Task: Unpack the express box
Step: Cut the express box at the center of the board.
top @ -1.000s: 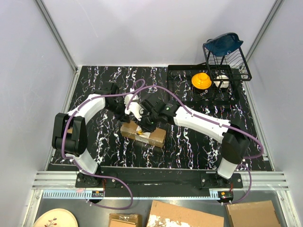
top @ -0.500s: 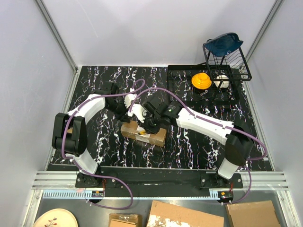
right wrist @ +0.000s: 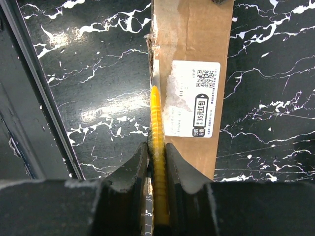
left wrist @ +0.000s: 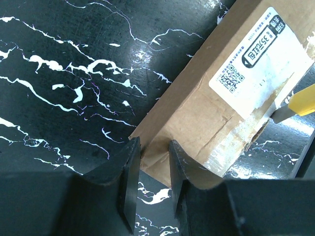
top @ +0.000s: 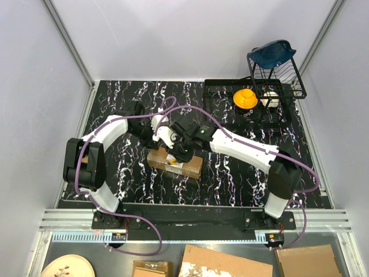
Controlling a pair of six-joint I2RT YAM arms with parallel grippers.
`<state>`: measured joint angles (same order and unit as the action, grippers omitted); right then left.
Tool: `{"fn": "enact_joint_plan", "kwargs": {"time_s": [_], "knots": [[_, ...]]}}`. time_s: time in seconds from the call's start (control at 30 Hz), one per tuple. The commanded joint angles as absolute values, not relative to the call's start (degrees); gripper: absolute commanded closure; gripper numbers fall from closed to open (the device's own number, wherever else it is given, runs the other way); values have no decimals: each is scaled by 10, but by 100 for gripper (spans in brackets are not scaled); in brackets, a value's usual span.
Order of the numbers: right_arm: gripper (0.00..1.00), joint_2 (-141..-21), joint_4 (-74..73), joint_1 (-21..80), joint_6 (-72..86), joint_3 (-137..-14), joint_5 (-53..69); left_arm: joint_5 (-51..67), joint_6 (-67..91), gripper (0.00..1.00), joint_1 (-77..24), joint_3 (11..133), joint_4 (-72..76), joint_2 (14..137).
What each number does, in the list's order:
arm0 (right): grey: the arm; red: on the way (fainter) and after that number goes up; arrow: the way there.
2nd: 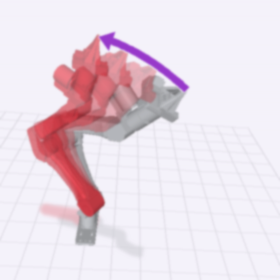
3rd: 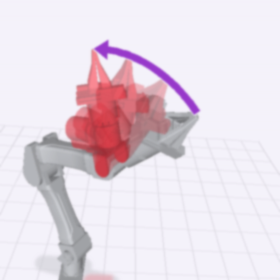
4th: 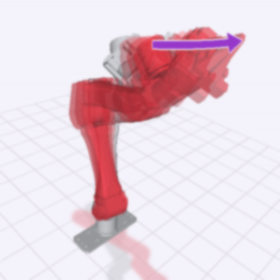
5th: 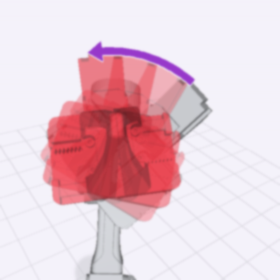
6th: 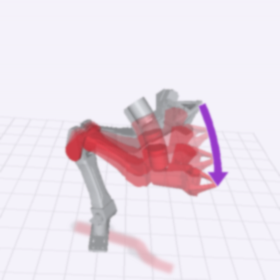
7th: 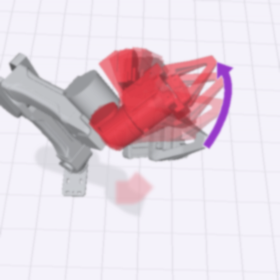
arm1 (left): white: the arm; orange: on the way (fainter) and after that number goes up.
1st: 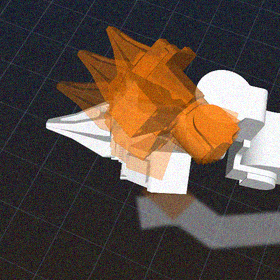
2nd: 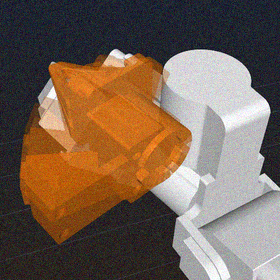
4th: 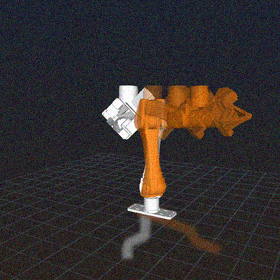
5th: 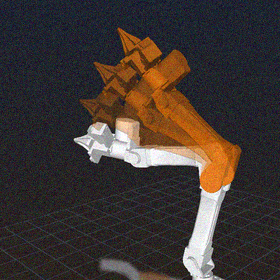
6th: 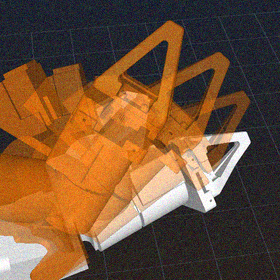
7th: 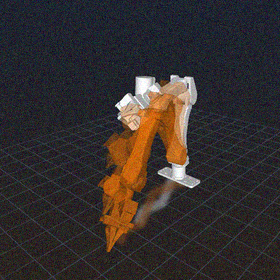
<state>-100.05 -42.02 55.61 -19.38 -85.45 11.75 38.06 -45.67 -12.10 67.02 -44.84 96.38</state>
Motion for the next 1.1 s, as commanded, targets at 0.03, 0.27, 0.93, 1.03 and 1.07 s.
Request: {"fn": "enact_joint_plan", "kwargs": {"time_s": [0.03,0.27,0.93,1.03,1.07], "knots": [[100,-1034,-437,559,-200,-897,130,310,-500,70,-120,634,-414,998],[100,-1062,-429,560,-199,-910,138,312,-503,70,-120,629,-414,996],[100,-1072,-399,590,-208,-928,58,310,-497,70,-119,632,-414,997],[100,-1064,-382,592,-207,-921,46,311,-493,69,-119,633,-415,997],[100,-1063,-371,592,-206,-919,45,313,-493,68,-118,632,-415,996]]}}
